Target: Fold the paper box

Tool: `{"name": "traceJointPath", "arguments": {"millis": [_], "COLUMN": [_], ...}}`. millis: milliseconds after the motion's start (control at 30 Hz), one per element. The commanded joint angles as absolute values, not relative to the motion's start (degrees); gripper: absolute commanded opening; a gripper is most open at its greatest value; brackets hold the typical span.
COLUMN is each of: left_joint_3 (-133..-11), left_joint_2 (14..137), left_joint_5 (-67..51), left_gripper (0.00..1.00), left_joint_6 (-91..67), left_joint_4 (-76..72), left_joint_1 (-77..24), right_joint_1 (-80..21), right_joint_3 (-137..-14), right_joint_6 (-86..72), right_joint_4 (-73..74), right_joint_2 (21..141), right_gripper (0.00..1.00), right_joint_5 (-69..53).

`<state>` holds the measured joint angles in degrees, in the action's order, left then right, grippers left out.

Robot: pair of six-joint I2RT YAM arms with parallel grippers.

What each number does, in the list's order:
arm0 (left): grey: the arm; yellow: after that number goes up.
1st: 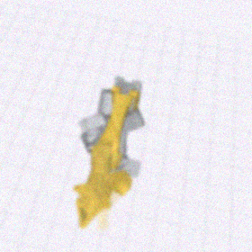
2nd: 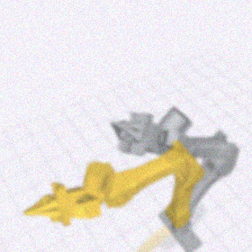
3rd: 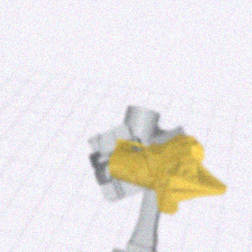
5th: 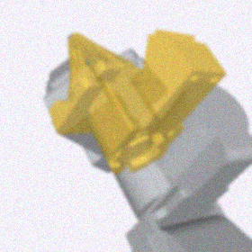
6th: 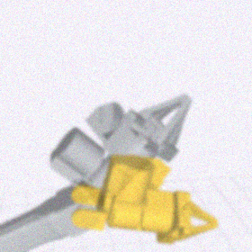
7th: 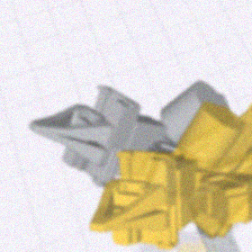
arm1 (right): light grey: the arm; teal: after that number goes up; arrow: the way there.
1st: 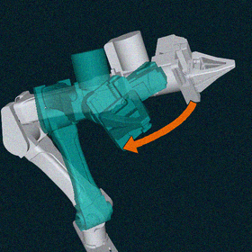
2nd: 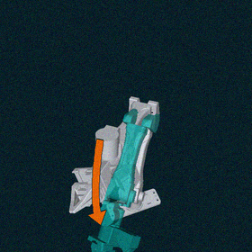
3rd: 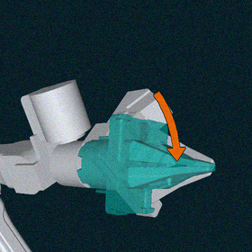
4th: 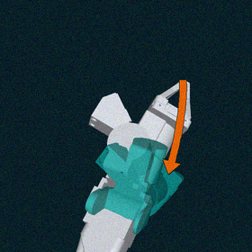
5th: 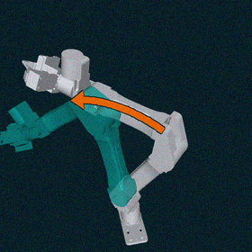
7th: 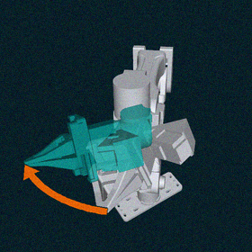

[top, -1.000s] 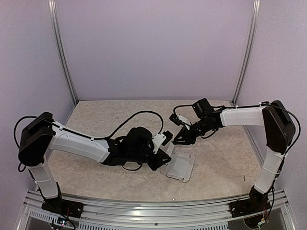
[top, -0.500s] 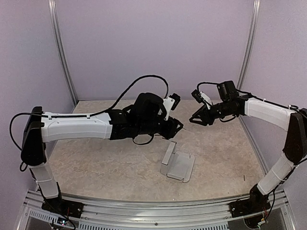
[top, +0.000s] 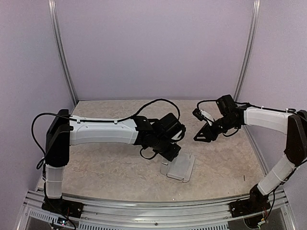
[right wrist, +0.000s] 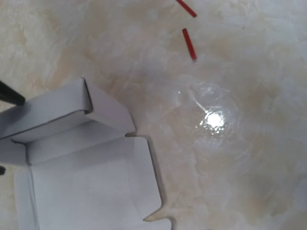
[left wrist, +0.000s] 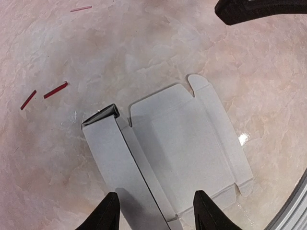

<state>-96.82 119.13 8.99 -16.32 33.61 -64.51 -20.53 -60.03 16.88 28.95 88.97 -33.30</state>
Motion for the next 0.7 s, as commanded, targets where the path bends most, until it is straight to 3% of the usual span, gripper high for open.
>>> {"name": "traceJointPath", "arguments": {"millis": [0,167,400,667], "left_joint_3": [-101.28,-100.66,-88.86,-77.6], "left_joint_2": [120.87,122.53,116.52,108.4], "left_joint_5": [9.45,12.38,5.91,6.12], "left_gripper": [0.52,0.51,0.46,0.46], "left_joint_6": [-16.18,-18.82,-22.89,-25.84], "left_joint_4": [38.48,40.43,33.1,26.21], "left_joint_1": [-64.44,-62.64,-55.67,-53.09], "right_joint_1": [-20.06,-20.07,-20.08,-20.11], "right_joint_3": [-59.7,-59.51,-60.45,-64.58], "right_joint_6": [17.02,17.04,18.08,18.97], "right_joint_4": [28.88,29.25,32.04,37.63], "right_joint_2": [88.42,89.08,88.86,89.44], "right_gripper": [0.41,0.41,0.42,0.43], "right_joint_5": [-33.48,-32.26,-30.47,-32.37]}}
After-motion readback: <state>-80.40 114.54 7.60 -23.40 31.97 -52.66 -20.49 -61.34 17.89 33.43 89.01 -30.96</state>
